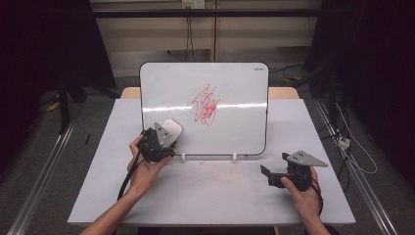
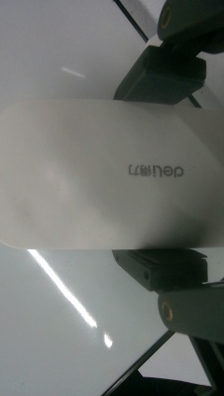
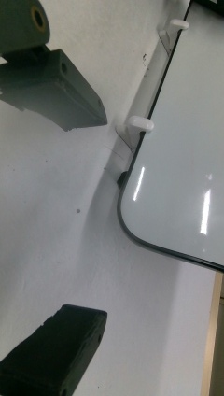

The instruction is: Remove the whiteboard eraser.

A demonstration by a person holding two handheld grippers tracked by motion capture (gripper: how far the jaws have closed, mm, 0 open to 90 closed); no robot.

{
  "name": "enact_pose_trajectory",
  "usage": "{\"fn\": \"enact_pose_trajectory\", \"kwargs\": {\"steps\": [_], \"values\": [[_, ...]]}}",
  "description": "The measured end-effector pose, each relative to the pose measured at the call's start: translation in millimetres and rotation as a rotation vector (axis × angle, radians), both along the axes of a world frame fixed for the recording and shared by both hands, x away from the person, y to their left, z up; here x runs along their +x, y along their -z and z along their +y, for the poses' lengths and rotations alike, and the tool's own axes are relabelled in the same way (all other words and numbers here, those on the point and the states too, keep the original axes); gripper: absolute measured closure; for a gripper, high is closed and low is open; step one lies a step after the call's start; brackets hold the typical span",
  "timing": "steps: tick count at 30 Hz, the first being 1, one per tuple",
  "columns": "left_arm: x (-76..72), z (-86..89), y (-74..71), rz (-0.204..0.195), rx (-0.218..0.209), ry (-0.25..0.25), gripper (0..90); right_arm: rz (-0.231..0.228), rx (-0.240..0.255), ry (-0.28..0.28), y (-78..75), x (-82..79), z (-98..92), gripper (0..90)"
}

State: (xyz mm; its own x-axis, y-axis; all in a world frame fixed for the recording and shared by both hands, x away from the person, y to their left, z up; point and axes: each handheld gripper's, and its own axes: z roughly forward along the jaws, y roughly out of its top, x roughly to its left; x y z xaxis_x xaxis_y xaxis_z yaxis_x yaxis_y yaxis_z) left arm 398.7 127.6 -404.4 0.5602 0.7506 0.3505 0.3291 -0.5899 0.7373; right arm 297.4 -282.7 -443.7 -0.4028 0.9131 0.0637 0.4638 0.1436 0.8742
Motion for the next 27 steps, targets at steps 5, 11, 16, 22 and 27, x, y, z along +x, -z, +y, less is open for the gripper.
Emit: {"fn": "enact_pose_trajectory", "kwargs": {"steps": [5, 11, 16, 22, 27], "values": [[0.5, 1.6, -0.8, 0.008, -0.015, 0.008, 30.5, 0.001, 0.001, 0.001, 0.0, 0.0, -0.1, 6.5], [1.4, 4.9, -2.7, 0.025, -0.037, 0.017, 30.6, -0.001, 0.004, 0.002, -0.2, -0.5, -1.1, 6.5], [1.7, 7.5, -3.6, 0.036, -0.057, 0.023, 30.7, 0.001, 0.005, 0.005, -0.4, -1.2, -1.6, 6.6], [2.1, 10.0, -4.9, 0.049, -0.08, 0.025, 30.8, -0.002, 0.006, 0.005, -0.6, -1.5, -1.9, 6.5], [-3.1, 10.5, -10.7, 0.028, -0.106, 0.043, 30.8, -0.002, 0.009, 0.005, -0.7, -1.7, -2.0, 6.6]]}}
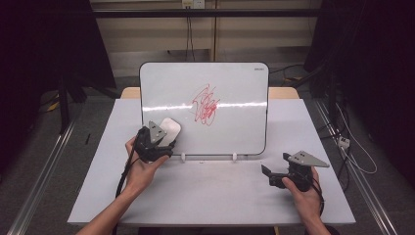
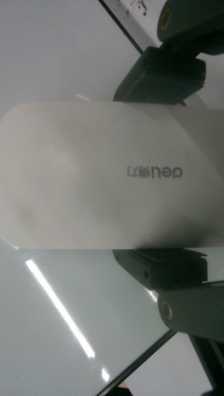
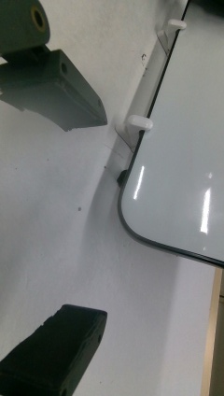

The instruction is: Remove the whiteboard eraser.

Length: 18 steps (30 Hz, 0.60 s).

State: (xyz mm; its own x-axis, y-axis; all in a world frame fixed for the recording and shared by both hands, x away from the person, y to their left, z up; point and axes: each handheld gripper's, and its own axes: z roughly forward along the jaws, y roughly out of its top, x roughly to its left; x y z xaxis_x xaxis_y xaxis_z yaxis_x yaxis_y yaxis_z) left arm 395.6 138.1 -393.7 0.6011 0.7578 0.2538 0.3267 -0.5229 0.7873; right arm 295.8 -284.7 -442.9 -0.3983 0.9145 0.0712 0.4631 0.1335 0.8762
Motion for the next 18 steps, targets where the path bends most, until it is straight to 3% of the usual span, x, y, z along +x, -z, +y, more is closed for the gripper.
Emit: {"fn": "enact_pose_trajectory", "kwargs": {"steps": [2, 11, 16, 18], "values": [[-2.9, -1.7, -3.7, -0.024, -0.006, 0.006, 30.8, 0.0, -0.001, 0.001, 0.0, 0.1, 0.1, 6.6], [-0.7, 6.2, -5.0, -0.004, -0.052, 0.003, 30.7, 0.0, 0.0, 0.001, -0.1, 0.3, 0.0, 6.6], [-2.4, 13.9, -7.9, 0.017, -0.131, 0.002, 30.7, -0.002, 0.002, -0.004, -1.0, 0.9, 1.6, 6.6], [-2.5, 15.8, -9.0, 0.021, -0.142, 0.003, 30.7, -0.002, 0.0, -0.005, -0.9, 1.1, 2.2, 6.6]]}}
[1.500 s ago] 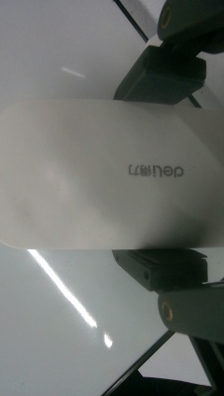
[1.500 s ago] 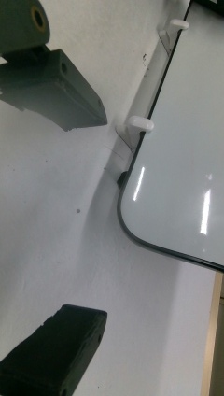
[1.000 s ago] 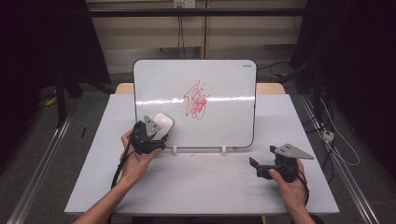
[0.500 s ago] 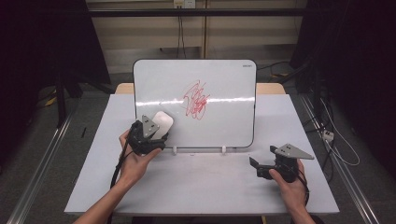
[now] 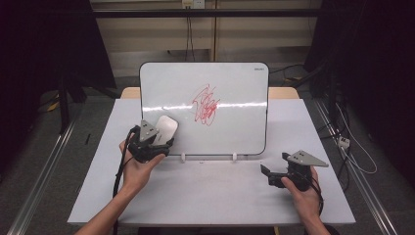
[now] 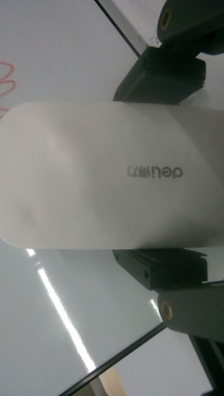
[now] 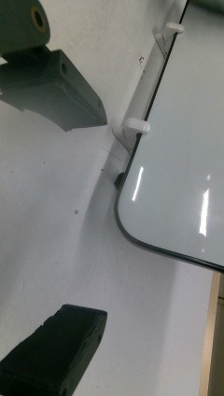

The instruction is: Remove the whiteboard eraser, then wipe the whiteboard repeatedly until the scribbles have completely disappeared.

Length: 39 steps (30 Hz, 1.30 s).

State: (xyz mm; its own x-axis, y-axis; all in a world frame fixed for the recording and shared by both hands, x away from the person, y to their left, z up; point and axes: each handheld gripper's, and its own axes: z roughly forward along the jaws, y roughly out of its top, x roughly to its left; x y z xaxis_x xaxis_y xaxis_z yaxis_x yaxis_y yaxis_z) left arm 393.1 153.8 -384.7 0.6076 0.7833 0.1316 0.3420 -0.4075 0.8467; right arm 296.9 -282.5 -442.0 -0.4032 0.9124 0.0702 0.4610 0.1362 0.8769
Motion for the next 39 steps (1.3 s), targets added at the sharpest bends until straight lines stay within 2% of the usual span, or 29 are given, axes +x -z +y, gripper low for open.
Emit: {"fn": "enact_pose_trajectory", "kwargs": {"steps": [2, 4, 8, 16, 22, 28, 30, 34, 39], "values": [[0.2, 6.1, -2.6, 0.002, -0.041, 0.009, 30.7, 0.002, 0.005, 0.001, 0.0, 0.3, 1.0, 6.6], [0.3, 7.9, -3.5, 0.007, -0.051, 0.006, 30.6, 0.004, 0.004, -0.001, 0.2, 0.8, 1.0, 6.6], [1.1, 14.5, -6.8, 0.004, -0.096, -0.004, 30.6, 0.006, 0.008, -0.001, 0.7, 0.6, 0.2, 6.6], [-3.7, 15.7, -17.1, -0.011, -0.113, 0.013, 30.6, 0.003, 0.012, -0.005, 0.2, -1.6, -1.0, 6.6], [-8.4, 14.0, -23.2, -0.028, -0.107, 0.042, 30.6, 0.003, 0.012, -0.008, 0.5, -1.3, -1.6, 6.5], [-10.4, 13.0, -27.8, -0.029, -0.116, 0.057, 30.6, 0.002, 0.017, -0.016, 0.3, -1.3, -0.4, 6.5], [-10.3, 12.8, -30.0, -0.023, -0.132, 0.065, 30.6, 0.002, 0.021, -0.013, -0.2, -0.5, -0.6, 6.5], [-9.6, 12.2, -30.2, -0.008, -0.137, 0.078, 30.6, 0.004, 0.021, -0.013, -0.1, 1.4, 0.5, 6.5], [-7.8, 5.4, -33.3, -0.008, -0.124, 0.084, 30.6, 0.003, 0.021, -0.016, 0.2, 1.2, 1.5, 6.4]]}}
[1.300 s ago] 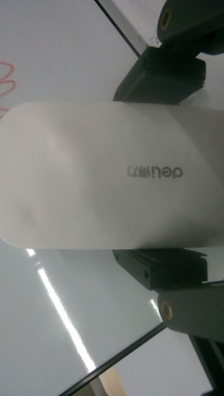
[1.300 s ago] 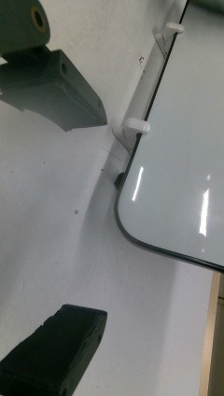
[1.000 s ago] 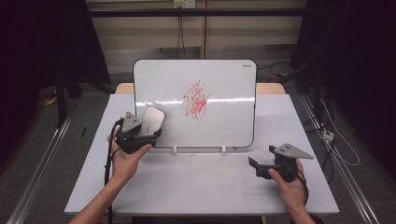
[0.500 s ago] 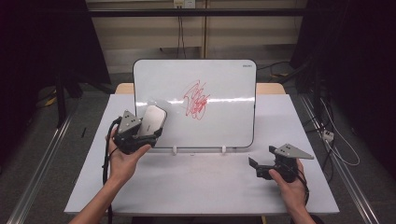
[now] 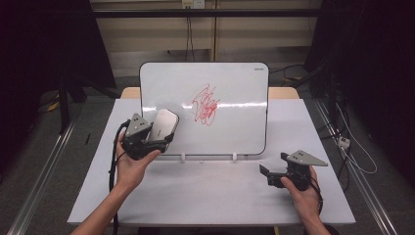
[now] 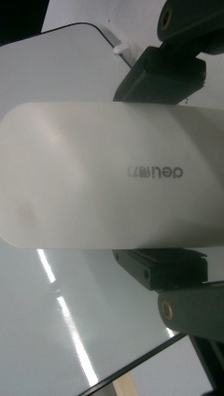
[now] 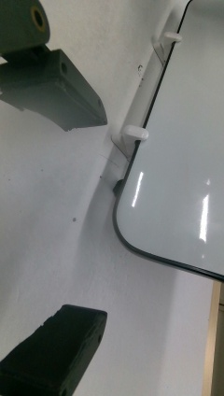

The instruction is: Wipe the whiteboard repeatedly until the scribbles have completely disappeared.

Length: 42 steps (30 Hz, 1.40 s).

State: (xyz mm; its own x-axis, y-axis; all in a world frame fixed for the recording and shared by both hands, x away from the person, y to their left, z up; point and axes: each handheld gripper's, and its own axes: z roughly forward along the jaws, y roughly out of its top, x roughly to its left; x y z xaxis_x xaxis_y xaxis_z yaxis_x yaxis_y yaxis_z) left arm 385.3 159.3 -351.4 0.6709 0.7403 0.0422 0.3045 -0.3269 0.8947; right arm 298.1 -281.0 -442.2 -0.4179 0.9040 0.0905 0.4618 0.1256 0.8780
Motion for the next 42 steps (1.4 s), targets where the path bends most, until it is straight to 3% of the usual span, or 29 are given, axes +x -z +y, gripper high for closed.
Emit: {"fn": "enact_pose_trajectory", "kwargs": {"steps": [6, 19, 42], "values": [[0.2, -11.1, -12.3, -0.032, 0.02, 0.011, 30.6, 0.003, 0.002, -0.005, 0.7, -0.4, -1.4, 6.5], [13.2, -30.3, -20.5, -0.044, 0.048, 0.027, 30.7, 0.003, 0.001, -0.003, 0.7, -0.4, -1.0, 6.5], [31.9, -40.8, -35.6, -0.089, 0.073, -0.009, 30.7, 0.003, -0.005, -0.008, 0.8, 0.1, -0.9, 6.5]]}}
